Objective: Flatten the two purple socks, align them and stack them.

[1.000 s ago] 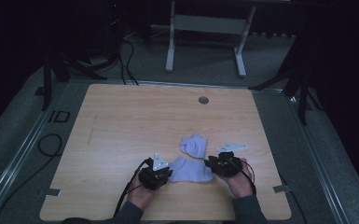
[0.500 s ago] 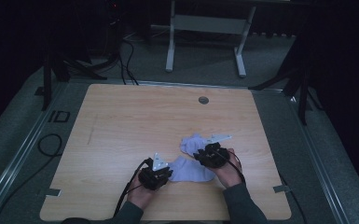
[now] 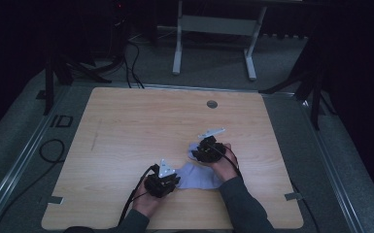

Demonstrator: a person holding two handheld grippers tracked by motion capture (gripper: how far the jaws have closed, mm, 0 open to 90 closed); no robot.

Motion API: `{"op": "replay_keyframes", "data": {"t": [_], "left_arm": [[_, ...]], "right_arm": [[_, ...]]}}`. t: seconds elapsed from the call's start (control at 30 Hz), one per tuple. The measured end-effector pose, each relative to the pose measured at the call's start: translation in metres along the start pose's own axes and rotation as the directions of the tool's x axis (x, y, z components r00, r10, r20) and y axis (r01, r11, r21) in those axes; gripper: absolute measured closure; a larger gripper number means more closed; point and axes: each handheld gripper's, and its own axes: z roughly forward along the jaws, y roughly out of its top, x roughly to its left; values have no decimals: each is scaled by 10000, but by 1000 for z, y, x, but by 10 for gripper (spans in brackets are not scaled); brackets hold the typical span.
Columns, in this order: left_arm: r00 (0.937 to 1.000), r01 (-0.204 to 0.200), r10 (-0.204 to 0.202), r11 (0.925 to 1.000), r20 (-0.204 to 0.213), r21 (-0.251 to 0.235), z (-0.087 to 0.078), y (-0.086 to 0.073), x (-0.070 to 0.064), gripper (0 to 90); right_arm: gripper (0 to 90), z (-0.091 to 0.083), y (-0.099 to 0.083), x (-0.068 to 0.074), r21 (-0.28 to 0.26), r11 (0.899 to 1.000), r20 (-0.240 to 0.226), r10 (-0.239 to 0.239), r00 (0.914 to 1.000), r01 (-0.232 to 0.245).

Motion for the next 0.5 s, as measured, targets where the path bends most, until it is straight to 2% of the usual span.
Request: {"op": "replay_keyframes", "data": {"t": [0.13, 0.3, 0.33, 0.5], "left_arm": [[10000, -25, 25, 10000, 1, -5, 0, 0, 0, 768], [10000, -21, 21, 10000, 9, -3, 0, 0, 0, 767], [10000, -25, 25, 10000, 11, -2, 0, 0, 0, 767], [10000, -26, 26, 10000, 4, -23, 0, 0, 0, 766]], "right_arm": [[657, 9, 6, -1, 177, 9996, 14, 197, 9998, -197], [653, 25, 9, -3, 748, 9963, 133, 403, 9991, -412], [665, 27, 9, -3, 918, 9947, 159, 451, 9989, -464], [757, 30, 10, -3, 1008, 9943, 176, 325, 9993, -342]]}}
